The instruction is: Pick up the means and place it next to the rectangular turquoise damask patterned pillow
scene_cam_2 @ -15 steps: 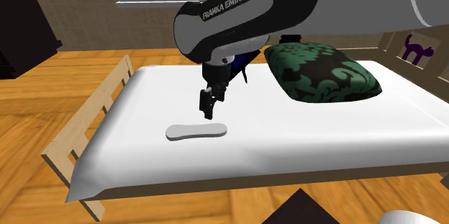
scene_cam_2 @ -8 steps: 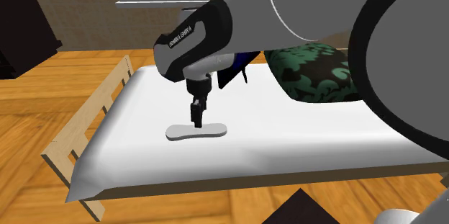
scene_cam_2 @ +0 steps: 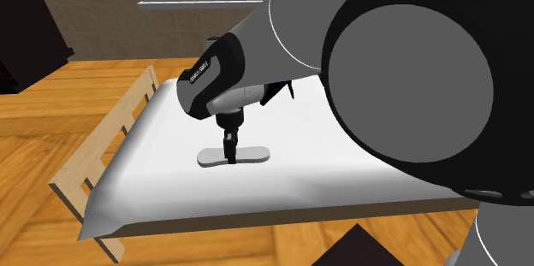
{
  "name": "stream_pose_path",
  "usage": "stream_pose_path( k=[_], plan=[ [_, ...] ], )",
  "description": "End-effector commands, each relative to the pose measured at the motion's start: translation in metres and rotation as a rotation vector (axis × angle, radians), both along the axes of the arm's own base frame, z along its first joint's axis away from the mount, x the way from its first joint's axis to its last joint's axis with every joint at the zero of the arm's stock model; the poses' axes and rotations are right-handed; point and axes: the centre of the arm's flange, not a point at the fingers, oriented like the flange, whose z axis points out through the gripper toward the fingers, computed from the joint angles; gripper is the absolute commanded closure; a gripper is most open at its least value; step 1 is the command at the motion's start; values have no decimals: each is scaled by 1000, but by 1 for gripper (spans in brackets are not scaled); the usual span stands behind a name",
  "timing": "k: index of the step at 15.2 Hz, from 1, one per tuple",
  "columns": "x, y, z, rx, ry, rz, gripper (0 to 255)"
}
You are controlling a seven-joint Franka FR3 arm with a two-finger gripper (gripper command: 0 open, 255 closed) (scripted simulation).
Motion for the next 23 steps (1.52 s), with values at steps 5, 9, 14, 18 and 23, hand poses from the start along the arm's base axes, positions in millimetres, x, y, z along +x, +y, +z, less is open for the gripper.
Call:
stream_pose_path(
  k=[5, 9, 14, 18, 23],
  plan=[
    [1, 1, -13, 0, -1, 1, 0],
    [1, 1, -13, 0, -1, 1, 0],
    [1, 1, -13, 0, -1, 1, 255],
    [1, 1, -13, 0, -1, 1, 255],
    [1, 1, 3, 0, -1, 1, 255]
  ],
)
